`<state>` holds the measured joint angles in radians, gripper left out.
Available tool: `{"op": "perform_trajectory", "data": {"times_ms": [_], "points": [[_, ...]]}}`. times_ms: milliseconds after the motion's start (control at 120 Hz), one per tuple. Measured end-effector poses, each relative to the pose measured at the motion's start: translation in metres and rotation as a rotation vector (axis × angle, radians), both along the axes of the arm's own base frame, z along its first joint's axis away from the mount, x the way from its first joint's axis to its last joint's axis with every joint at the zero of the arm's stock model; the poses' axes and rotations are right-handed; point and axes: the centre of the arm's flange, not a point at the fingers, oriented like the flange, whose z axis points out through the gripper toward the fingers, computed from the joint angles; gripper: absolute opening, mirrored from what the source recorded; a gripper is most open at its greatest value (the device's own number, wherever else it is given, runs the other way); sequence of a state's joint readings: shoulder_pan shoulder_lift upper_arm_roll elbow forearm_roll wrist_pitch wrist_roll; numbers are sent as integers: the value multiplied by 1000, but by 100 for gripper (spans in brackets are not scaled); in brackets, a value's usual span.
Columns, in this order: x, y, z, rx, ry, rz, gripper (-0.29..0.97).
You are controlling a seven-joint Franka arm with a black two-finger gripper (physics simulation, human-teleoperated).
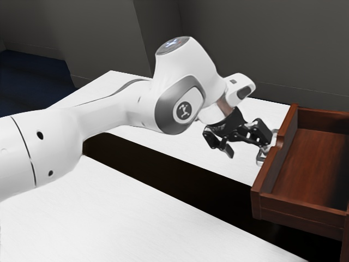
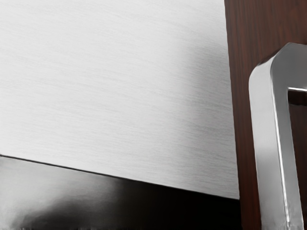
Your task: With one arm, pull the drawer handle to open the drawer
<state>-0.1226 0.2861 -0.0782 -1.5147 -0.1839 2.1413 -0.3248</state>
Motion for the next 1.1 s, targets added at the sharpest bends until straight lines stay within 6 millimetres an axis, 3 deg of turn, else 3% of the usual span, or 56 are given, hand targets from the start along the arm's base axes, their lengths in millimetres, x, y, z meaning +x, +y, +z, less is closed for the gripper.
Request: {"op": "perform_trajectory", "data": {"times_ms": [608,1100], "points": [[-4,14,8,45,-33,-17,68],[-6,41,2,58,-20,15,68]]}}
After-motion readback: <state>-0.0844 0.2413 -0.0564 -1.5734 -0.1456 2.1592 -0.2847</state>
